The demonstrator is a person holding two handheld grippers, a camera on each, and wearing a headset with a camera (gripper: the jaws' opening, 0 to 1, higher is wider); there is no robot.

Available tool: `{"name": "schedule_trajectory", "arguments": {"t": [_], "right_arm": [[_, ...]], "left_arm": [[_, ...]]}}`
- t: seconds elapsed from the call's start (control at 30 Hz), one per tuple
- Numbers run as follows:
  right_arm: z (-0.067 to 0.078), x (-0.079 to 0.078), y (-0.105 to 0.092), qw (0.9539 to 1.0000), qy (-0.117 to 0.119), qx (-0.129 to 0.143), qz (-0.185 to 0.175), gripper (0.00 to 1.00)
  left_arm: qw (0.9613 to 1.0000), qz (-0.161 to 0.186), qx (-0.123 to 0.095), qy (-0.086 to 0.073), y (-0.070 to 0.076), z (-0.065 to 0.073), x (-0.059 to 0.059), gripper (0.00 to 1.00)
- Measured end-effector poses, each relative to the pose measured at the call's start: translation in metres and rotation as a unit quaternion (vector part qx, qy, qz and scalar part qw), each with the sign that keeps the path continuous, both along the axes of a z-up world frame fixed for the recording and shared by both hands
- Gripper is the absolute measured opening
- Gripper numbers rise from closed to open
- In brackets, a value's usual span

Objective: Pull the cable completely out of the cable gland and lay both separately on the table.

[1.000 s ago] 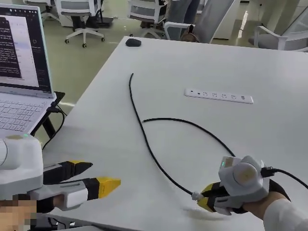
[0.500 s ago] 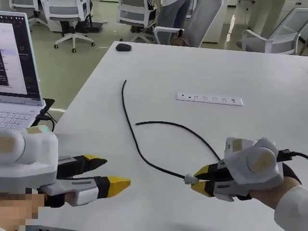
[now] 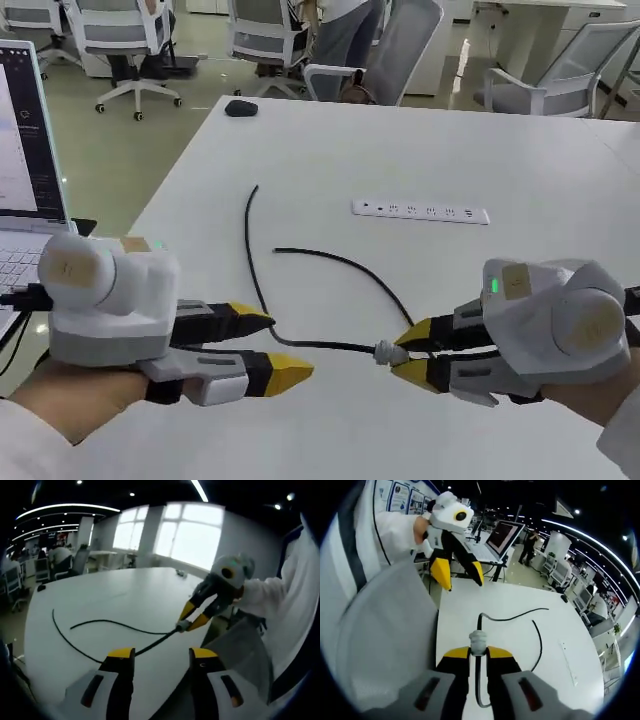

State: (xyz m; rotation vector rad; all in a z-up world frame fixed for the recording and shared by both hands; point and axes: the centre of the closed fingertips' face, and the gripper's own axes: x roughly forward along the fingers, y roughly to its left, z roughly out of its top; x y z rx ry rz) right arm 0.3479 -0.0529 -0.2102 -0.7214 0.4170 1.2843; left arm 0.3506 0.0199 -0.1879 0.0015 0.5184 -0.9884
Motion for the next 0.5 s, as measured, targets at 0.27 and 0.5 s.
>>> {"name": "schedule_trajectory", "arguments": {"t": [0.27,0.5], "right_arm": [[0.021,-0.010,0.007,0.9988,-0.035,-0.002,0.036,0.10],[0.033,-0.020,0.014,0.9958,-0.062,-0.012,0.067,0.10]], "left_arm": [[0.9977,-0.054,-0.040,0.005,-0.031,0.012,-0.003,0.35],[0.9935,-0.075,-0.074,0.043,-0.041,0.015,-0.009,0.33]]}}
